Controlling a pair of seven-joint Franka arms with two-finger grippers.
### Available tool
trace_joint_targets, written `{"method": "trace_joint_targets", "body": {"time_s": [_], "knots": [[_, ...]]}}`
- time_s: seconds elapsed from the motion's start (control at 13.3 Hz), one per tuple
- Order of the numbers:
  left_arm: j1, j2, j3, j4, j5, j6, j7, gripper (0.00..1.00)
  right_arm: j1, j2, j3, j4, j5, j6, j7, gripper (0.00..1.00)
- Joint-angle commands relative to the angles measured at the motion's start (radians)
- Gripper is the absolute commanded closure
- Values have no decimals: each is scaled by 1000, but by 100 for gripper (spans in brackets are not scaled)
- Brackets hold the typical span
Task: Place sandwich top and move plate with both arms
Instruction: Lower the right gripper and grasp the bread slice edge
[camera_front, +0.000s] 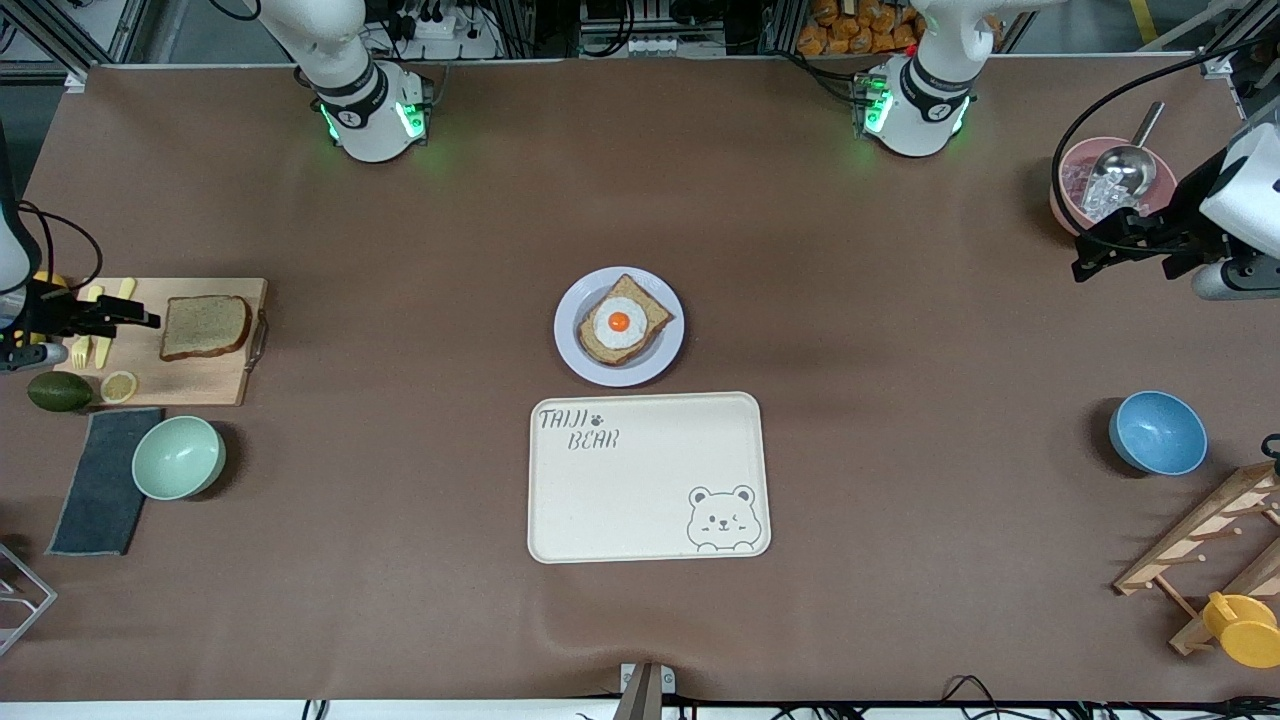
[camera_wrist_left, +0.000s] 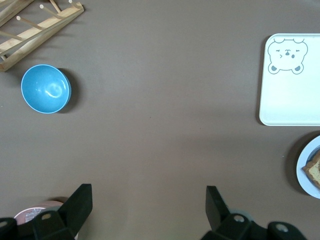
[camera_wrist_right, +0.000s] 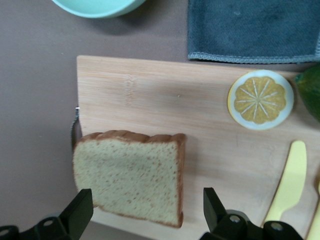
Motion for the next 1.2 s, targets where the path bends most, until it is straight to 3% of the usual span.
{"method": "trace_joint_targets", "body": {"time_s": [0.0, 0.22, 0.75, 0.97, 1.12], "knots": [[7, -8, -2, -4, -21, 2, -10, 0, -40, 40, 18, -1, 18, 50, -79, 9], [5, -8, -2, -3, -21, 3, -10, 0, -61, 52, 18, -3, 18, 49, -123, 23], [10, -6, -2, -1, -21, 7, -7, 0, -63, 83, 18, -24, 44, 53, -134, 36], [10, -6, -2, -3, -21, 7, -5, 0, -70, 83, 18, -27, 47, 53, -135, 51], [10, -5, -2, -1, -21, 8, -7, 0, -70, 83, 20, -29, 47, 56, -135, 55]]}}
